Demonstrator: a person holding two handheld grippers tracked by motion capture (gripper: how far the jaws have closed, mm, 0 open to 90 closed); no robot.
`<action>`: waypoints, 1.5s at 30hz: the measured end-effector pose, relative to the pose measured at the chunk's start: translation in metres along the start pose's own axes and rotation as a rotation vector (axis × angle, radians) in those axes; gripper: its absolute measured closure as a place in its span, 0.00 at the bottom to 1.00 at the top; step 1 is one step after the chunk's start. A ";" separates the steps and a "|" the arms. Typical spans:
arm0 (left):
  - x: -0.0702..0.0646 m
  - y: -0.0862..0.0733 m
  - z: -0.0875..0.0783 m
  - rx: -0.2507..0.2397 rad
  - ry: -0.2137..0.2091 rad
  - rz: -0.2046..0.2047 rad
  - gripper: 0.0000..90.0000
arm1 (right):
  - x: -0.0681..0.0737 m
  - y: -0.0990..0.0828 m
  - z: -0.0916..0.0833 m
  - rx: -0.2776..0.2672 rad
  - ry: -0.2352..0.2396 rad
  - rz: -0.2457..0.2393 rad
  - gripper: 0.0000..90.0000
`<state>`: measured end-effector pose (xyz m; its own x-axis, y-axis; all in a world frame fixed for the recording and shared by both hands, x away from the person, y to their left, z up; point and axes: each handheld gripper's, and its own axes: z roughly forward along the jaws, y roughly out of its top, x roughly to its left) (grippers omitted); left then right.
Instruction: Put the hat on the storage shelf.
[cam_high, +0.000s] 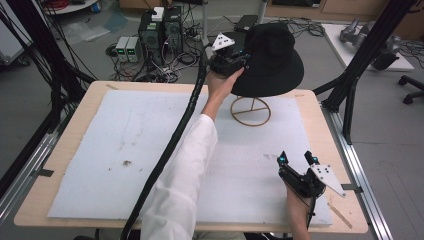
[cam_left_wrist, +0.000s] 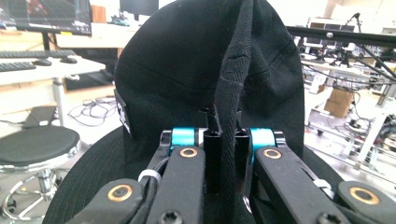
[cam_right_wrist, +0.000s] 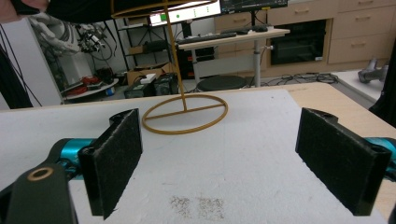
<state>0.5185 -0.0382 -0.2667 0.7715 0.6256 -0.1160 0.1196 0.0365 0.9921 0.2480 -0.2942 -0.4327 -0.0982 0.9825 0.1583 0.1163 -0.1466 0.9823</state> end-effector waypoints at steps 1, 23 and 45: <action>0.001 0.000 0.000 0.005 -0.005 -0.008 0.98 | 0.000 0.000 0.000 0.003 0.001 -0.002 0.15; 0.006 -0.008 0.003 0.095 -0.038 0.019 0.93 | -0.001 0.000 0.000 0.001 -0.004 0.004 0.16; 0.004 -0.004 -0.016 0.073 0.035 0.013 0.45 | -0.002 0.001 -0.001 -0.006 -0.014 0.010 0.15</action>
<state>0.5117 -0.0236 -0.2700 0.7514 0.6522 -0.1006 0.1561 -0.0276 0.9874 0.2474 -0.2966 -0.4322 -0.0835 0.9825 0.1667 0.1112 -0.1570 0.9813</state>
